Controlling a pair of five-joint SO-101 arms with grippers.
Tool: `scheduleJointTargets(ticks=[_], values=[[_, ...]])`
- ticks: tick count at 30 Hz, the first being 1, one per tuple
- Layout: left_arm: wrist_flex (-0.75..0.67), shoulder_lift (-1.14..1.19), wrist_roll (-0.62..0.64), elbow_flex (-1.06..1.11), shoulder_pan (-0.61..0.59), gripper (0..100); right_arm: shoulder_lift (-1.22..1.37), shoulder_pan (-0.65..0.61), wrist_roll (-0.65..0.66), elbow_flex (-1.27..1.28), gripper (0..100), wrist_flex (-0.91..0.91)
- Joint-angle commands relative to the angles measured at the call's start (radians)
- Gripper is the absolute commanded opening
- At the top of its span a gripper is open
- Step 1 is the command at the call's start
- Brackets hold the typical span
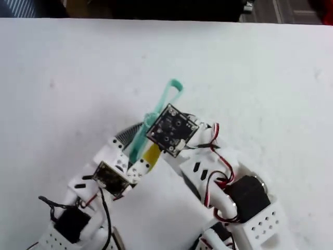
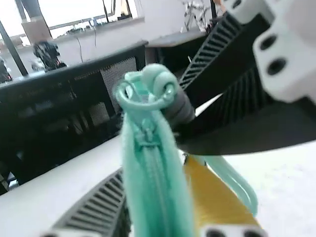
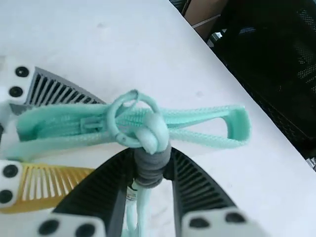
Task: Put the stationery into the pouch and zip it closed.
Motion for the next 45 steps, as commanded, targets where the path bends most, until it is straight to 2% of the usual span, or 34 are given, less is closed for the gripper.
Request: scheduleJointTargets(ticks=[1, 6, 10, 13, 19, 21, 28, 39, 45], values=[[0.057, 0.010, 0.014, -0.035, 0.027, 16, -0.012, 0.004, -0.008, -0.006, 1.7, -0.001], [0.072, 0.010, 0.138, -0.068, -0.021, 11, -0.018, 0.036, -0.006, -0.006, 1.7, 0.028], [0.104, 0.010, 0.143, -0.103, -0.053, 3, -0.019, 0.088, -0.006, -0.009, 1.7, 0.058], [0.109, 0.010, 0.143, -0.100, -0.048, 2, -0.019, 0.064, -0.005, -0.014, 2.3, 0.110], [0.092, 0.010, 0.143, -0.075, -0.047, 2, -0.021, -0.111, -0.005, -0.015, 25.9, 0.183], [0.063, 0.010, 0.143, -0.058, -0.047, 2, -0.019, -0.150, -0.005, -0.044, 28.7, 0.183], [0.051, 0.010, 0.143, -0.044, -0.047, 2, -0.008, -0.163, -0.014, -0.167, 25.4, 0.160], [0.054, 0.010, 0.143, -0.046, -0.047, 2, -0.008, -0.162, -0.014, -0.040, 18.0, 0.013], [0.054, 0.010, 0.143, -0.046, -0.047, 2, -0.008, -0.162, -0.014, 0.015, 17.6, -0.033]])
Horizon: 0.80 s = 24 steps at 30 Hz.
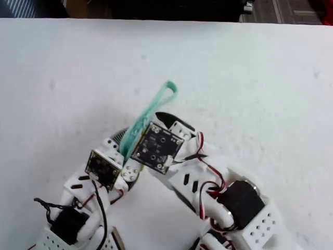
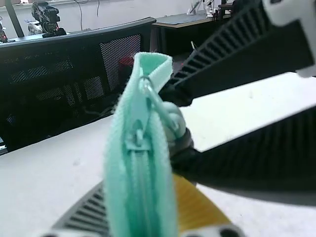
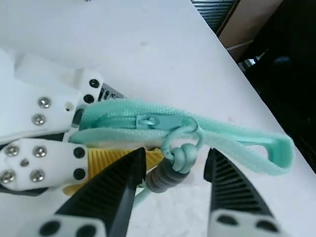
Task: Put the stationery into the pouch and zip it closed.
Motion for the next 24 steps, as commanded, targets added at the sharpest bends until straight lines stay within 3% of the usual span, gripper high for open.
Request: scheduleJointTargets(ticks=[1, 3, 6, 9, 14, 20, 24], values=[[-0.025, 0.008, 0.012, -0.006, -0.004, 2, -0.002, -0.004, -0.008, 0.008, 17.5, -0.047], [-0.025, 0.008, 0.012, -0.006, -0.004, 2, -0.002, -0.004, -0.008, 0.023, 14.0, -0.081], [-0.025, 0.008, 0.012, -0.008, -0.002, 2, -0.002, -0.004, -0.008, 0.049, 1.1, -0.137], [-0.026, 0.008, 0.011, -0.012, 0.035, 4, -0.002, -0.004, -0.008, 0.072, 4.1, -0.179], [-0.005, 0.008, 0.029, -0.018, 0.039, 18, -0.004, 0.025, -0.002, -0.064, 1.7, -0.124], [0.052, 0.008, 0.068, -0.081, 0.004, 16, -0.002, 0.096, 0.000, -0.227, 1.7, -0.042], [0.150, 0.008, 0.066, -0.170, -0.010, 8, -0.002, 0.145, 0.002, -0.233, 1.7, -0.045]])
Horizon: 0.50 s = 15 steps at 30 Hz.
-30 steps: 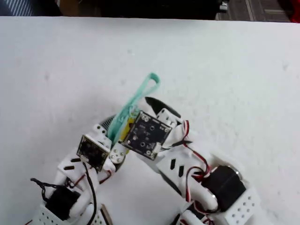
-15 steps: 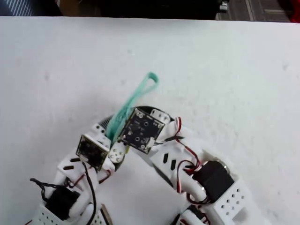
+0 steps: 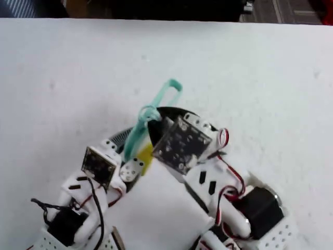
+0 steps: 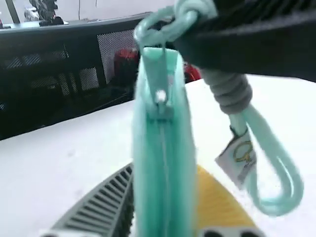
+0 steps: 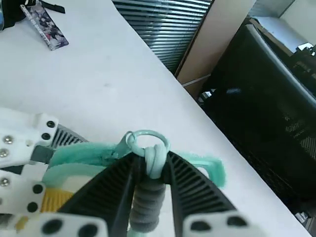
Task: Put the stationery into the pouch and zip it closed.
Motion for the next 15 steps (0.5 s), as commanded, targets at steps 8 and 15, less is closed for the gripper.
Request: scheduleJointTargets(ticks=[8, 15], values=[[0.155, -0.008, 0.005, -0.135, 0.077, 2, 0.019, 0.073, -0.003, -0.058, 1.7, -0.004], [0.169, -0.008, -0.032, -0.112, 0.134, 2, 0.180, 0.094, -0.003, -0.069, 1.7, -0.054]])
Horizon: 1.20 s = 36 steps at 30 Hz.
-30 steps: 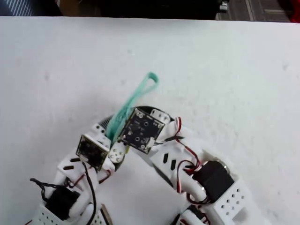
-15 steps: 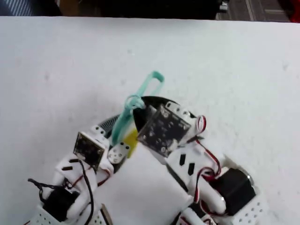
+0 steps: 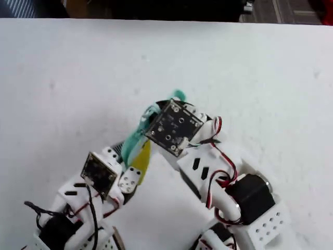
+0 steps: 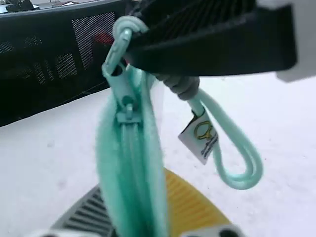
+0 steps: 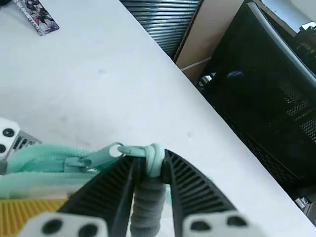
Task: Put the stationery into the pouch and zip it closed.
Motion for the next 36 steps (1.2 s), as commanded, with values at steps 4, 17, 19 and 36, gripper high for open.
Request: scheduleJointTargets(ticks=[4, 17, 19, 36], values=[[-0.061, 0.008, -0.040, 0.015, 0.001, 2, 0.050, 0.134, -0.003, -0.066, 1.6, -0.030], [-0.066, 0.008, -0.040, 0.015, -0.025, 2, 0.102, 0.389, 0.054, -0.058, 1.6, -0.090], [-0.064, 0.008, -0.040, 0.014, -0.028, 2, 0.139, 0.415, 0.054, -0.058, 1.6, -0.104], [-0.083, 0.008, -0.006, 0.011, -0.105, 2, 0.335, 0.618, 0.054, -0.060, 1.6, -0.294]])
